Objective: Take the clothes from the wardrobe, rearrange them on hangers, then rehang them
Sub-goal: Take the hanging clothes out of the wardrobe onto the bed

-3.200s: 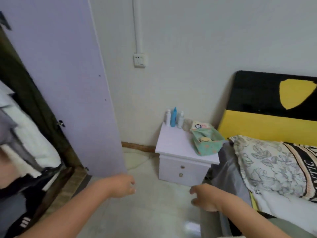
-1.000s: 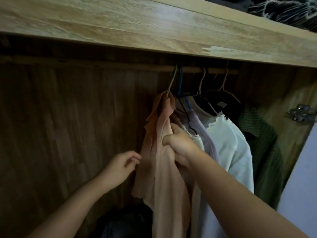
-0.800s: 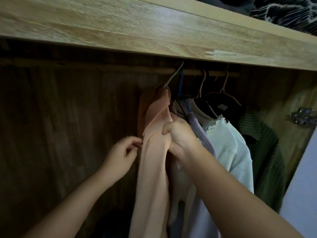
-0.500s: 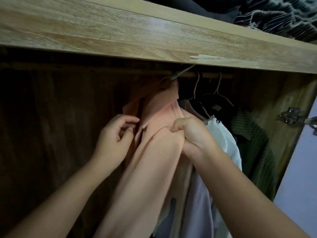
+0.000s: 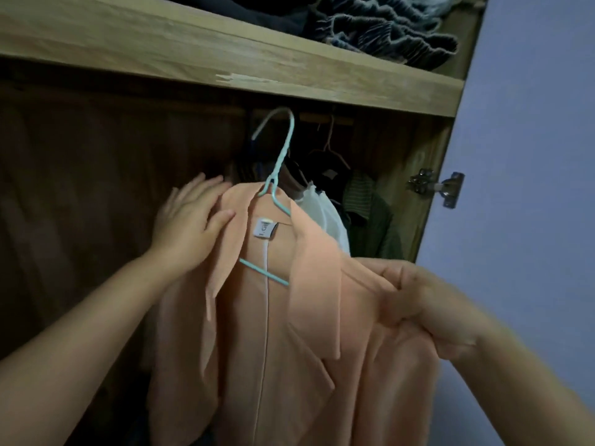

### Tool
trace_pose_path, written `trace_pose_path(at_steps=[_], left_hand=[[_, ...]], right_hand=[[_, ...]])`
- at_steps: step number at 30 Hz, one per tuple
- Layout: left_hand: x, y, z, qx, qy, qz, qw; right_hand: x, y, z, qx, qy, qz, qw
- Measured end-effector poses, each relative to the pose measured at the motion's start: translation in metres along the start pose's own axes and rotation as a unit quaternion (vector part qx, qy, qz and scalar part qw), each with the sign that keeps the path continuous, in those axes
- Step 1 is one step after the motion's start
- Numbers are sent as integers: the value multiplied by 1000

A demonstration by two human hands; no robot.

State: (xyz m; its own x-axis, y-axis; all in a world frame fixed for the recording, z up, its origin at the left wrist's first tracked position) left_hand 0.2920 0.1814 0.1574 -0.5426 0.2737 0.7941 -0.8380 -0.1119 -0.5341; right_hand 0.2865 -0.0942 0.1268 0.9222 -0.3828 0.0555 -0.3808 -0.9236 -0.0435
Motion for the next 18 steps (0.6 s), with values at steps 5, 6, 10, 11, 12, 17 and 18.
trace_pose_path(at_steps=[5, 6, 10, 11, 12, 17, 18], left_hand=[[-25, 39, 57, -43, 73, -59, 995], [-31, 48, 69, -52, 78, -58, 994], [-51, 88, 124, -76, 91, -13, 993], [-54, 98, 139, -83, 96, -4, 992], [-59, 105, 155, -93, 100, 0, 991], [-85, 126, 220, -134, 138, -42, 980], [-90, 128, 231, -141, 151, -56, 977]], right_hand=[[9, 90, 7, -72, 91, 21, 993], [12, 109, 7, -85, 134, 32, 987], [17, 177, 1, -154, 252, 71, 953], [16, 191, -1, -174, 279, 80, 941], [16, 206, 0, -195, 311, 100, 925], [19, 263, 9, -259, 466, 273, 800], [18, 274, 12, -261, 480, 303, 781]])
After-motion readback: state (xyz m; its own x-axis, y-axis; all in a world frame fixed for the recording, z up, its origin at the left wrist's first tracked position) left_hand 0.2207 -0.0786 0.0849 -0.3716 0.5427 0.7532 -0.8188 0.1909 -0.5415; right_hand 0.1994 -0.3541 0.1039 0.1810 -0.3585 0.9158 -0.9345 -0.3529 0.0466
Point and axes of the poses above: each hand's wrist, its own y-axis away from the middle knuckle, its own x-axis out of the back of the hand, z = x × y, the point moved 4 cm from there along -y, towards the middle knuckle, and after that the axes turned 12 degrees about -z, right-handed, at the moved point
